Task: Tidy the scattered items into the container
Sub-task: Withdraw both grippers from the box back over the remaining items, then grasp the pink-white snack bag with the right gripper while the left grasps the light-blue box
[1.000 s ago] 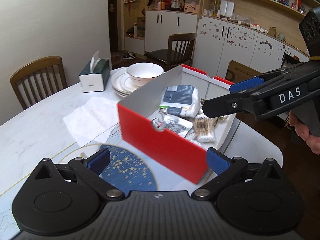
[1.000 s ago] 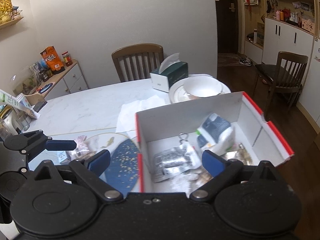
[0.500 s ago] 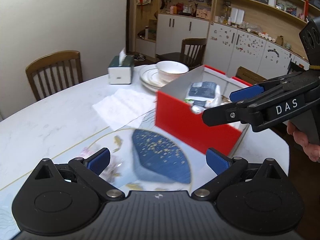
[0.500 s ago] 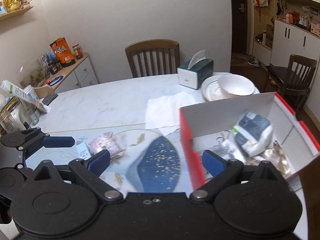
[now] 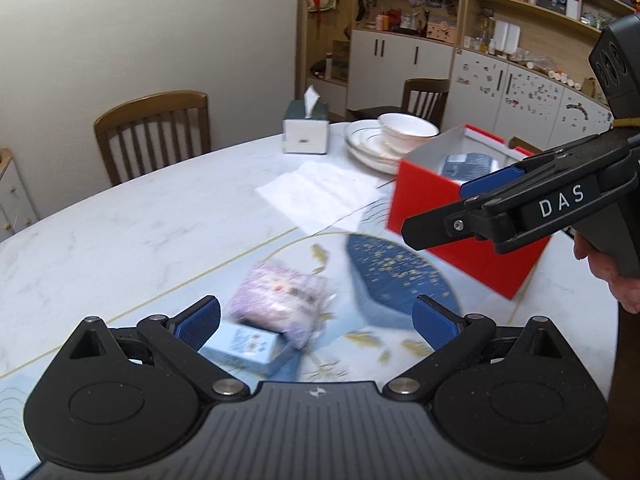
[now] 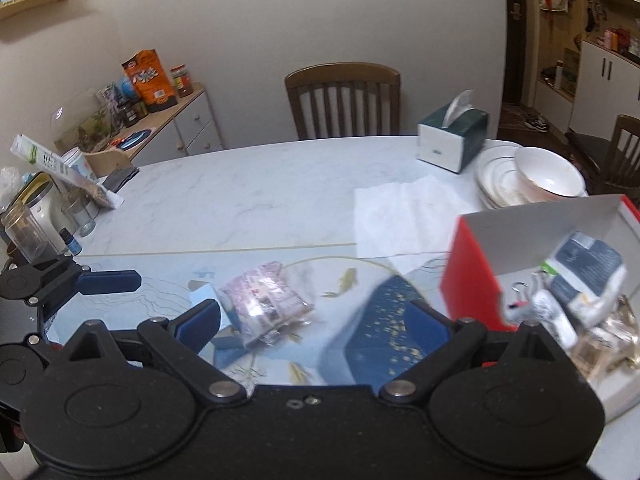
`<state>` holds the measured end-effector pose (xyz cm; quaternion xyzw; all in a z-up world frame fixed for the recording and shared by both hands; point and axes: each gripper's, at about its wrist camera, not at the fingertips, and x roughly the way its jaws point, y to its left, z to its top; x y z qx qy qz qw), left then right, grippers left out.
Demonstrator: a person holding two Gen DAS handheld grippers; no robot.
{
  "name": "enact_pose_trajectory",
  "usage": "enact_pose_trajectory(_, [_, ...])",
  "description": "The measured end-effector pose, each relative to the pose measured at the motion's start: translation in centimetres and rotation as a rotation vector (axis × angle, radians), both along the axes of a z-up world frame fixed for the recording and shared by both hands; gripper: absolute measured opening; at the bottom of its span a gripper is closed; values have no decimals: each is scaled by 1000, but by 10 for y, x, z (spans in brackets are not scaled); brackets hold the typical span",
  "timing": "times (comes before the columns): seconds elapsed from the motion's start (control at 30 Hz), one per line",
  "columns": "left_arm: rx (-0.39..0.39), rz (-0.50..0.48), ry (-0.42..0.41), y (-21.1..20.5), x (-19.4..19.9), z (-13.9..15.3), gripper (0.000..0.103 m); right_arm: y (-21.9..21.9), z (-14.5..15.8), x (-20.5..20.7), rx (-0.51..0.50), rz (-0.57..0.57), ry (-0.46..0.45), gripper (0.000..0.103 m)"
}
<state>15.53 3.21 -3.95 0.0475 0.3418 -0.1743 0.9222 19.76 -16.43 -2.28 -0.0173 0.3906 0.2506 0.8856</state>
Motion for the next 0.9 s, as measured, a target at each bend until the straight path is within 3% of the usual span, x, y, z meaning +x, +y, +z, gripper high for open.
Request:
enact_pose_trajectory(0.6, [81,-12,38,47,39,-58,102,65,-49,39,-73,109,81,97])
enact_pose_trajectory(0.9, [66,-61,85,57,63,-79,102,83,-67,55,-105,140,126,96])
